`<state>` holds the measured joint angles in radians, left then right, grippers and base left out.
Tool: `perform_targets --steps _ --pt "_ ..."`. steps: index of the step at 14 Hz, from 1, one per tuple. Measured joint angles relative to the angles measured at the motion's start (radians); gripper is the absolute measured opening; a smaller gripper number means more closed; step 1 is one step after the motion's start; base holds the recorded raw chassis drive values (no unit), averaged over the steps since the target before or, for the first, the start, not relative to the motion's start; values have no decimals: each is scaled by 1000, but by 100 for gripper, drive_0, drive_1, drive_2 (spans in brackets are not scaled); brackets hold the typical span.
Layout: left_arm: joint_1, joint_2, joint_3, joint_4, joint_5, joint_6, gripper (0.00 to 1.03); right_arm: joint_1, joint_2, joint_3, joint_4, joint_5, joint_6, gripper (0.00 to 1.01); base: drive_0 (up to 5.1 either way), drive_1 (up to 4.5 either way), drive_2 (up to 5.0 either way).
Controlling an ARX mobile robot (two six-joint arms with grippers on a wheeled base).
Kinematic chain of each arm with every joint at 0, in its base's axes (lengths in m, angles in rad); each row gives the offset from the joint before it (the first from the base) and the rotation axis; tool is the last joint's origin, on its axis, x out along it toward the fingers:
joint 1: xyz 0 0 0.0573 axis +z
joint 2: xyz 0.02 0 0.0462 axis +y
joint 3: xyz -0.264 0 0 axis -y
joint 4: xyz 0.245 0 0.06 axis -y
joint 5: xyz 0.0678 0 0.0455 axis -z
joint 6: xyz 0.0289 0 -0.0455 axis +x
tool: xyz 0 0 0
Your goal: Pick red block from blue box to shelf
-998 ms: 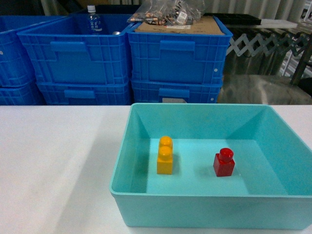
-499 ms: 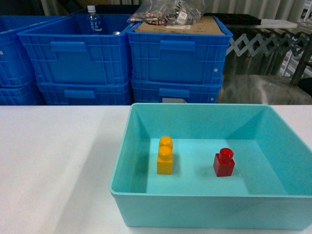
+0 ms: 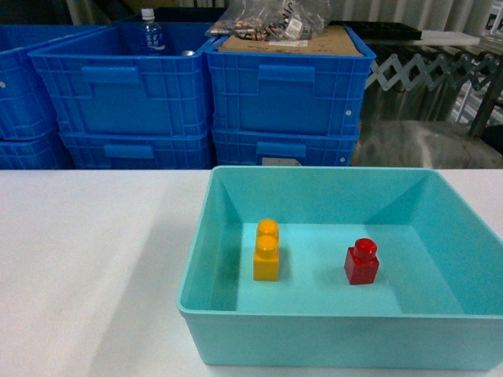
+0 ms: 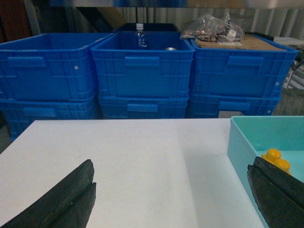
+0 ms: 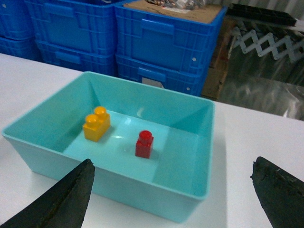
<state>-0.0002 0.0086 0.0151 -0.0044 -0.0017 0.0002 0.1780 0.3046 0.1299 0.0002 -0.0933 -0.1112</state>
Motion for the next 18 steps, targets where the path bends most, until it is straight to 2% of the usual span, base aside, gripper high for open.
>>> perform_targets --steps 2,3,4,6,8,10,13,14,16,18 --pt "0 0 0 0 1 0 98 108 249 114 112 55 7 98 0 0 0" --pt "0 0 0 0 1 0 98 177 502 215 171 84 26 98 0 0 0" --pt "0 0 0 0 1 0 98 226 698 309 184 111 43 98 0 0 0" --pt "0 0 0 0 1 0 98 269 1004 484 162 134 92 98 0 0 0" --pt "0 0 0 0 1 0 98 274 1276 647 149 185 137 98 0 0 0" --pt "0 0 0 0 1 0 98 263 1500 790 130 251 157 98 0 0 0" --pt "0 0 0 0 1 0 98 212 1669 916 94 277 173 98 0 0 0" --pt "0 0 0 0 1 0 98 179 1772 989 85 282 180 98 0 0 0" --pt "0 0 0 0 1 0 98 175 1823 1020 80 264 187 98 0 0 0" --pt "0 0 0 1 1 0 98 178 1867 1033 96 297 185 98 0 0 0"
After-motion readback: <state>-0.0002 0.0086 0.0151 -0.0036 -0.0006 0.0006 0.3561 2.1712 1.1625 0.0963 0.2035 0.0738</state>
